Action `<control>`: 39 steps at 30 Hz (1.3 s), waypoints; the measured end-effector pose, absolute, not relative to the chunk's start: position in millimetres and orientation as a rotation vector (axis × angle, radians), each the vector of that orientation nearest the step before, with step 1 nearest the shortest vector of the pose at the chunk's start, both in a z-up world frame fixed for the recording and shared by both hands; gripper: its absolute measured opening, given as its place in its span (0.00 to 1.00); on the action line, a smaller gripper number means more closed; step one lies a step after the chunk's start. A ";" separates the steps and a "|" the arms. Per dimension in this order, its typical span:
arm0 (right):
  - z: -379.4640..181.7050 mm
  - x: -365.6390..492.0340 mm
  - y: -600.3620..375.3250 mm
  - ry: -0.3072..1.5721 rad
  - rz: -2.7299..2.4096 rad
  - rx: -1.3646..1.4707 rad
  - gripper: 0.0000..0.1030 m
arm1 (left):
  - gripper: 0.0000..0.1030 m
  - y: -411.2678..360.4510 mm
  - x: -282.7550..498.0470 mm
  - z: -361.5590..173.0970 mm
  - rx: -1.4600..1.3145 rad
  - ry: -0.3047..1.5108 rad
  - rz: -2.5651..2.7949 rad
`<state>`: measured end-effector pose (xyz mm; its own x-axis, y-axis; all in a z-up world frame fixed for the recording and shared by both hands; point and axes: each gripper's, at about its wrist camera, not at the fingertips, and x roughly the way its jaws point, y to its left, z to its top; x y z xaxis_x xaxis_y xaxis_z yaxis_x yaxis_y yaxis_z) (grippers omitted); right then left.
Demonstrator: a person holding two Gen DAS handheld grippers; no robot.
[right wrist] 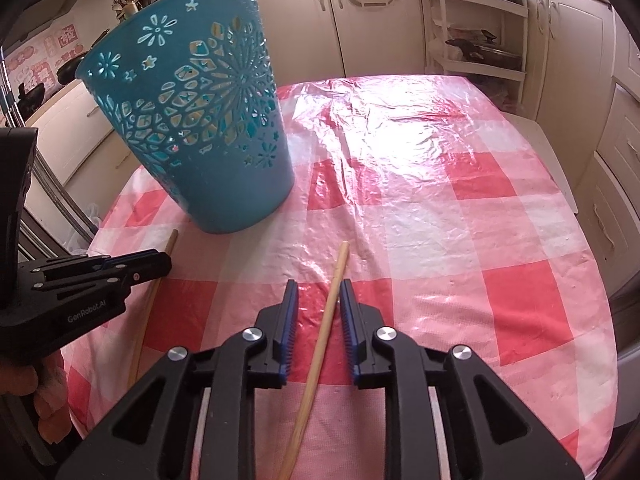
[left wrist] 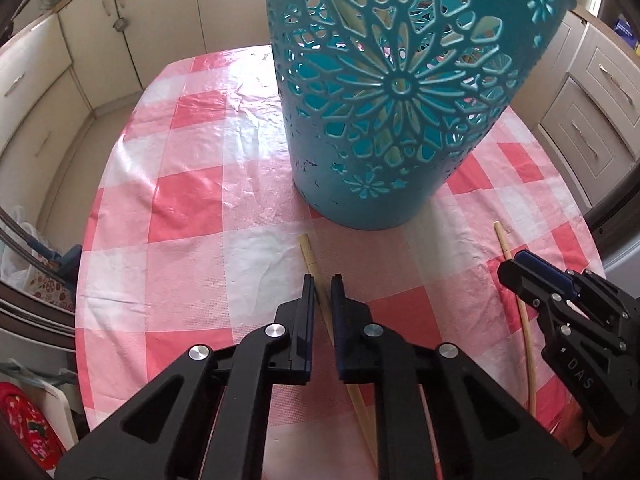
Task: Organize utensils
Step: 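Grasp a chopstick with the left gripper while the right gripper grasps another, then lift the chopstick over the teal basket and open the left gripper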
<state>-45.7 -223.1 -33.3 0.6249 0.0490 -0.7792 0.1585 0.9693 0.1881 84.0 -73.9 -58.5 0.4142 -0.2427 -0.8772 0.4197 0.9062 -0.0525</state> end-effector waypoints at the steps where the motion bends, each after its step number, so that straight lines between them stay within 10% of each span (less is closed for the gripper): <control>1: -33.5 -45.1 -223.6 0.896 -0.063 0.248 0.21 | 0.08 -74.5 83.4 -58.4 0.193 1.063 -0.417; 25: -35.1 -39.4 -213.8 0.898 -0.043 0.189 0.19 | 0.05 -73.4 70.3 -32.4 0.214 0.985 -0.416; 39: -34.9 -39.7 -213.4 0.893 -0.044 0.187 0.19 | 0.05 -29.2 46.3 107.1 -0.093 0.784 -0.613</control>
<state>-39.7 -213.4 -34.9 0.6273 0.0396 -0.7778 0.1164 0.9827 0.1439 46.3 -29.2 107.1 0.5448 -0.5491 -0.6337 0.4819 0.8235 -0.2993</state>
